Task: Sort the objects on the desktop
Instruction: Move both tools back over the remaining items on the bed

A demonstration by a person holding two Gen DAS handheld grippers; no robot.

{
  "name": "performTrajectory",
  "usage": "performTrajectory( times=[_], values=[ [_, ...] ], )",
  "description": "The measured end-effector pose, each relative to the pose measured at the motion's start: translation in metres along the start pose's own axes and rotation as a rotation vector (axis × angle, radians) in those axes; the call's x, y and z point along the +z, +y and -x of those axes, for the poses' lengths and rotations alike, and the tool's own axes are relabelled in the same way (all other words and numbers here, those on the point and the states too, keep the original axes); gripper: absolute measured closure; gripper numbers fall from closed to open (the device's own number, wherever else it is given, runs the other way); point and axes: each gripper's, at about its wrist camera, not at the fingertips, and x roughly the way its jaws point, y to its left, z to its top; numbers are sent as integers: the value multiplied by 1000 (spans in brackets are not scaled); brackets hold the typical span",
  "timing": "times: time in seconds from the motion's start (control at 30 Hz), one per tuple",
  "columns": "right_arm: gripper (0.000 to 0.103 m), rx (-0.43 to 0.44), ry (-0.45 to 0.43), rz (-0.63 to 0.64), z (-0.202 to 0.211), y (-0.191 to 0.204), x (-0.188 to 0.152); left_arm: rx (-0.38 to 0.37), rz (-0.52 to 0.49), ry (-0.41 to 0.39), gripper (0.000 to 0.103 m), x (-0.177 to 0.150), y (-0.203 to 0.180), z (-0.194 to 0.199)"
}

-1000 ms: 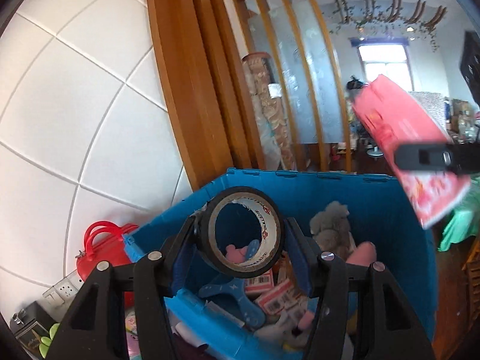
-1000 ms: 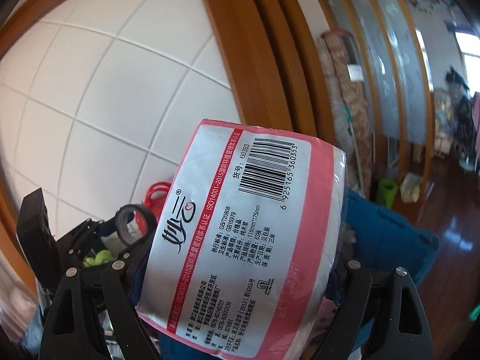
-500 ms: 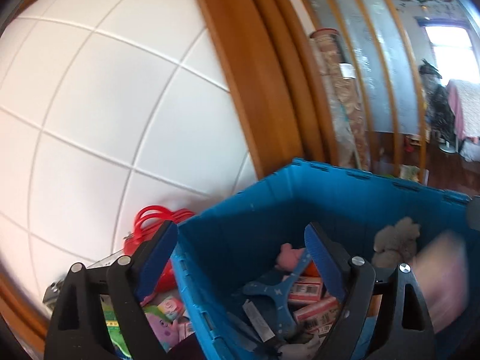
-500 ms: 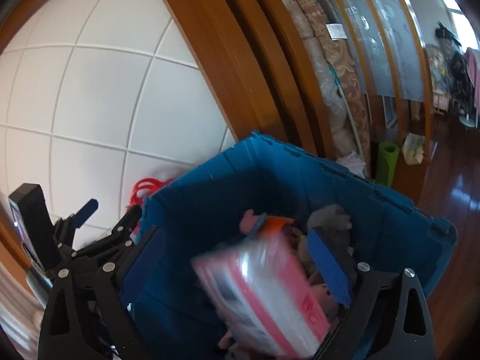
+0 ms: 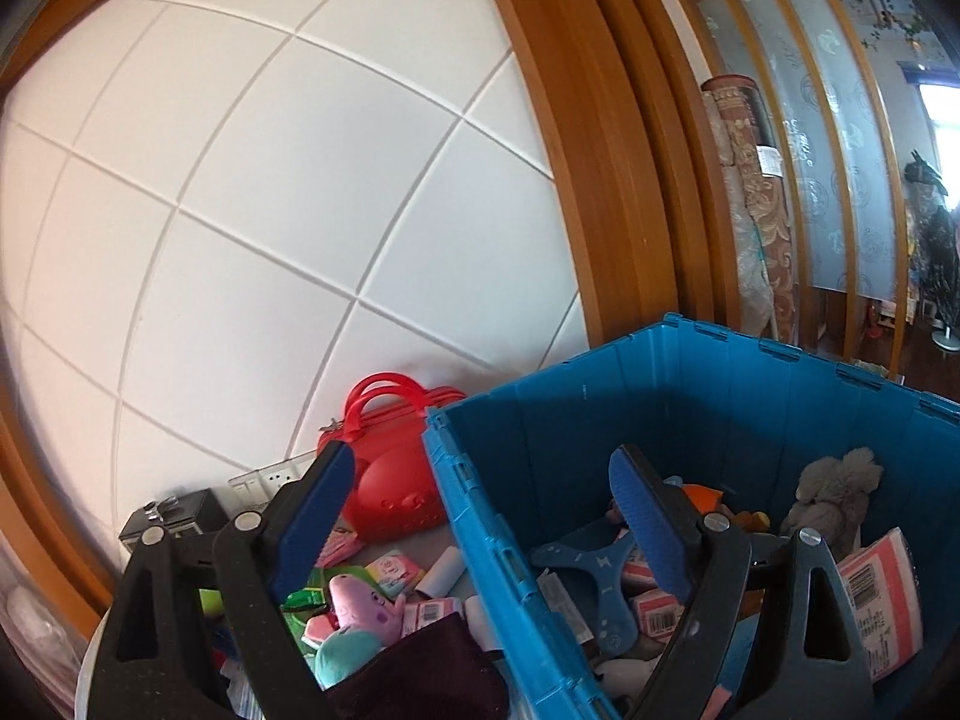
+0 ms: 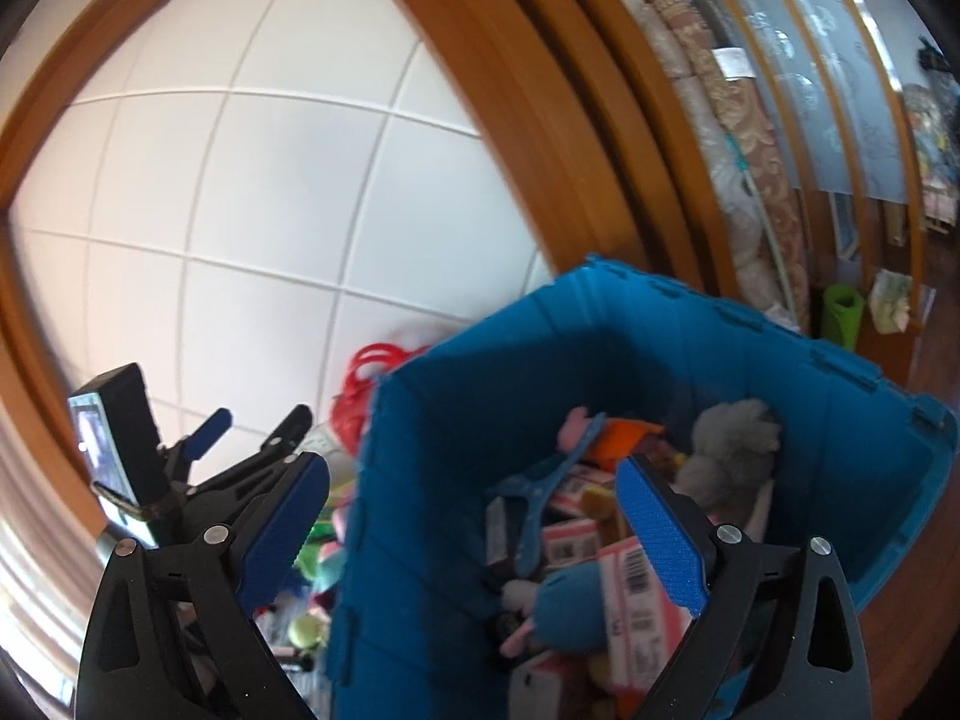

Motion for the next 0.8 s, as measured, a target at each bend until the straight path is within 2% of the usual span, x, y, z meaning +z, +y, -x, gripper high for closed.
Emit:
performTrajectory(
  times=[0.23, 0.37, 0.53, 0.7, 0.8],
  values=[
    [5, 49, 20, 61, 7, 39, -22, 28, 51, 2, 16, -27, 42, 24],
    [5, 92, 60, 115, 4, 72, -45, 66, 75, 16, 16, -57, 90, 44],
    [5, 157, 119, 166, -7, 120, -83, 176, 68, 10, 16, -109, 177, 78],
    [5, 195, 194, 184, -33, 169, -126, 293, 69, 92, 16, -168, 276, 105],
    [5, 197, 227, 209, -52, 196, -152, 317, 87, 146, 16, -206, 321, 121]
  ],
)
